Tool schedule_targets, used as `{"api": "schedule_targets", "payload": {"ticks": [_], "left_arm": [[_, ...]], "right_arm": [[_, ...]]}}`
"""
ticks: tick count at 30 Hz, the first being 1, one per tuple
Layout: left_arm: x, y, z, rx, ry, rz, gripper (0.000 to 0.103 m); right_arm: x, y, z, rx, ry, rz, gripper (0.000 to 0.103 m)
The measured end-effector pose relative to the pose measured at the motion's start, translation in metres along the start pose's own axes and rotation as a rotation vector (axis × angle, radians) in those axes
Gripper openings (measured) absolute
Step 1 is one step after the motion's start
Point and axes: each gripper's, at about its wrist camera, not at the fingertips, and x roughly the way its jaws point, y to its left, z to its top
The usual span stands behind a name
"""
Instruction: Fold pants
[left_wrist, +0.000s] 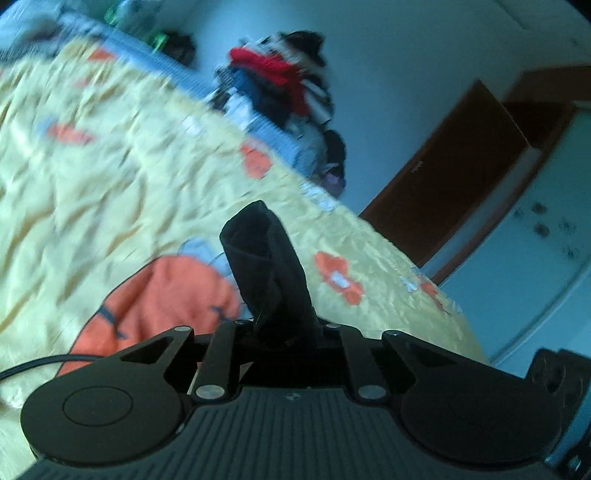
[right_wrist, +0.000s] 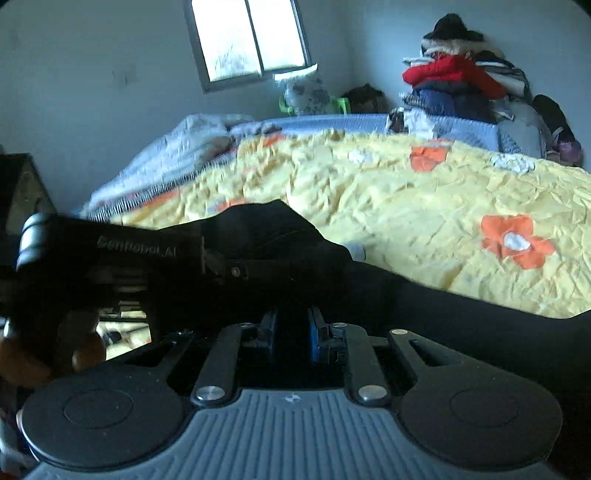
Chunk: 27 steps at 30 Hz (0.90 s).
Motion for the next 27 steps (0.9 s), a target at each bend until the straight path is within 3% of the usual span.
{"api": "schedule_targets", "payload": {"ticks": [5,10,20,27], "left_arm": [[-0.006,-0.052,-0.004,0.112,-0.031,-0.047,0.015],[-0.001,-0.111,-0.022,0.236,-0.028,-0.116,0.016],[0.043,-0.231,-0.086,0.469,0.051,-0.271,0.019],[0.08,-0.279,-0.134,0.525,0.149,-0.341,0.02]], "right_arm": [[-0.046,-0.02,0.008,0.054,-0.09,-0.006,0.017],[-0.102,-0.043,0.002,0.103,-0.177,-0.065,0.017],[-0.213,-0.118,-0.037,0.268,-0.286,-0.22,0.017],[-0.258,-0.161,-0.072,0.361,-0.297,-0.331,0.017]]}}
